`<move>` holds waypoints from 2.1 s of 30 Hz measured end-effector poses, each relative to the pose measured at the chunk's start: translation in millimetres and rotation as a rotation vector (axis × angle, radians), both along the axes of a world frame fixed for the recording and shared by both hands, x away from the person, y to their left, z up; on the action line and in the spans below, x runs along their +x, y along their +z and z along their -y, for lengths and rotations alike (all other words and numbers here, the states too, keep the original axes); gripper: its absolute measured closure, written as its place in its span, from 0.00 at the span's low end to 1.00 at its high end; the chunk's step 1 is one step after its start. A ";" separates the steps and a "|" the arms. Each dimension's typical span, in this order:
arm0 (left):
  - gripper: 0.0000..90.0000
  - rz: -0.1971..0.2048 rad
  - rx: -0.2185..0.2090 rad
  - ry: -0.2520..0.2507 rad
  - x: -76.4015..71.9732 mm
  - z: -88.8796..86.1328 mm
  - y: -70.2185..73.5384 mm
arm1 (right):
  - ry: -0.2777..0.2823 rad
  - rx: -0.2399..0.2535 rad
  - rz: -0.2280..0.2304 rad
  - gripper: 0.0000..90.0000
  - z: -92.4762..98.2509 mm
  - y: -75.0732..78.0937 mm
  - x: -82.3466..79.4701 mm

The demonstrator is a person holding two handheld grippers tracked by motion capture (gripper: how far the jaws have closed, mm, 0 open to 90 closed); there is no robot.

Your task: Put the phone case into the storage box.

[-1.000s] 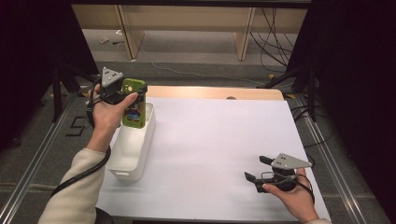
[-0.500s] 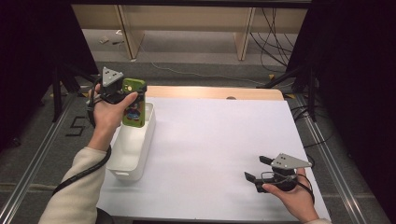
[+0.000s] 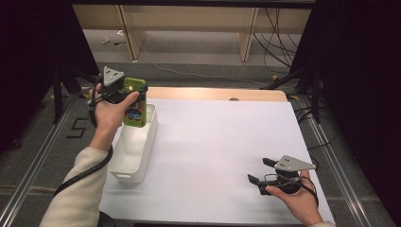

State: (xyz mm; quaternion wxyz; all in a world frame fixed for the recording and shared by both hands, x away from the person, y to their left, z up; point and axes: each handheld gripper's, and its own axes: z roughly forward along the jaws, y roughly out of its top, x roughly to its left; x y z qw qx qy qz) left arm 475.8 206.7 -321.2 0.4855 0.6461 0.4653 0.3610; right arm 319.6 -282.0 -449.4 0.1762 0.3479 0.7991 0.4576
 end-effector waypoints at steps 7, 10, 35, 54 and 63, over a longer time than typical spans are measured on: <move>0.18 0.000 0.000 0.002 2.2 -0.1 0.1 | 0.000 -0.001 0.000 0.18 0.0 -0.1 0.0; 0.18 -0.001 0.004 0.004 3.5 -0.4 -0.5 | -0.001 0.000 0.000 0.18 0.1 0.0 0.0; 0.18 -0.013 -0.003 0.009 13.3 -0.1 -5.9 | -0.001 -0.001 -0.001 0.18 0.0 -0.1 0.0; 0.18 -0.019 -0.017 0.008 19.5 0.9 -6.6 | -0.001 0.000 0.001 0.18 0.2 0.1 -0.1; 0.18 -0.020 -0.017 0.010 22.0 2.0 -7.8 | 0.000 0.000 0.002 0.18 0.4 0.2 -0.2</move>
